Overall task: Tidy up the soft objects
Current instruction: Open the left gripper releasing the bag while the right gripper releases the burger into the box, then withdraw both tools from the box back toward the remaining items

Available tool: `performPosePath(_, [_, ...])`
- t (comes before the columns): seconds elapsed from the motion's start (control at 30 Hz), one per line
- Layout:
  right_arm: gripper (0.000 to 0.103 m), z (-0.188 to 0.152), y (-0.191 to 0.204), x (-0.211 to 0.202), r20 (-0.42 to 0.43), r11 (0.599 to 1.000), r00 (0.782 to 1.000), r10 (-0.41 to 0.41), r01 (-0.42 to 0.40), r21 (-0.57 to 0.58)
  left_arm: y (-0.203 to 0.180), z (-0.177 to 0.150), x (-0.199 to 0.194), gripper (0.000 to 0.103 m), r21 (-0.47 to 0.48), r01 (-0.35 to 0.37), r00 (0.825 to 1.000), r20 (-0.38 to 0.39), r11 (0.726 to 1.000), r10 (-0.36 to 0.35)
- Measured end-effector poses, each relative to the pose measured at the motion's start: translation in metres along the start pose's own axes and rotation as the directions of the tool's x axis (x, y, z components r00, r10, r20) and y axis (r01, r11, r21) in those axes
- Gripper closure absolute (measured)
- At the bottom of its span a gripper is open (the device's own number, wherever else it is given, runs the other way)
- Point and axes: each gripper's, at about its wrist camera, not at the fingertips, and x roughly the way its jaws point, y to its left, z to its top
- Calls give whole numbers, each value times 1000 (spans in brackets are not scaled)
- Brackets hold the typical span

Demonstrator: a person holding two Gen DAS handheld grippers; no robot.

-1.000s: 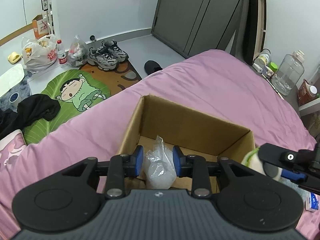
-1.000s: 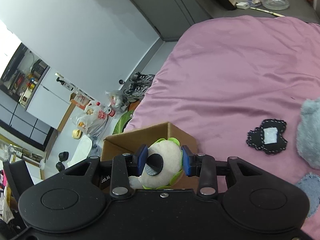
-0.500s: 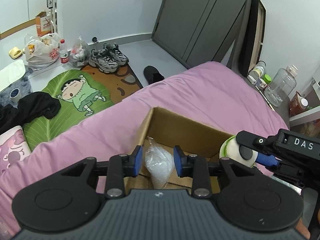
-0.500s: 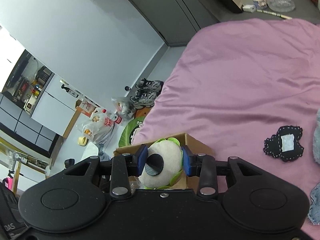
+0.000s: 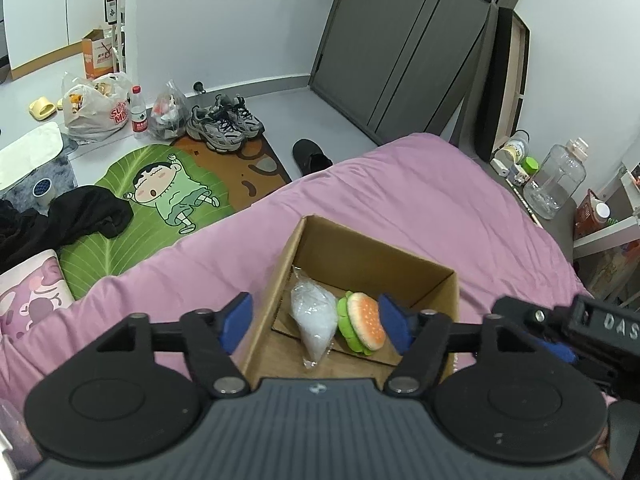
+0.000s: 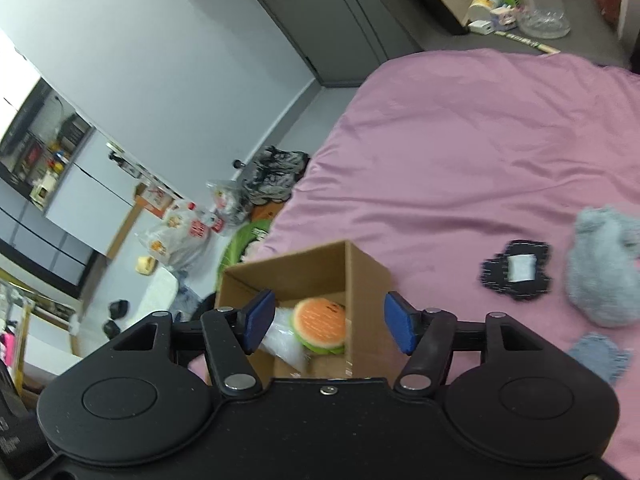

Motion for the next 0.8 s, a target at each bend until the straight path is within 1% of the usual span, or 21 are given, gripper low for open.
performPosePath(0.17, [40,0,-14,-26,3,999,999,-39,39,2,-13,-5,-14,28,19,7,1000,19,1000,-7])
performPosePath(0.27, [38,0,-24,-43,10,997,997,-72,73,-24,-22,-9,-21,27,33,21,1000,19,999,-21])
performPosePath(0.33, [33,1,-32,-54,19,996,996,-85,86,-30,-28,-13,-25,25,39,29,999,20,999,-29])
performPosePath(0.47, [29,-1,-53,-76,38,994,993,-111,112,-19,-42,-19,-33,21,56,37,999,18,998,-38])
performPosePath(0.53, [24,-2,-63,-84,43,993,992,-120,121,-16,-50,-22,-37,19,66,37,999,23,997,-39])
performPosePath(0.63, [8,-3,-77,-100,44,994,993,-108,109,-10,-64,-29,-43,14,96,33,999,26,995,-35])
performPosePath(0.73, [5,-5,-88,-114,59,995,993,-100,101,-5,-76,-36,-47,11,124,19,999,33,992,-23])
performPosePath(0.77, [2,-6,-91,-118,62,995,993,-100,101,-7,-81,-38,-49,10,135,16,999,36,991,-21])
performPosePath(0.8, [0,-8,-94,-122,63,994,992,-107,108,-14,-86,-42,-50,9,148,19,999,37,989,-24])
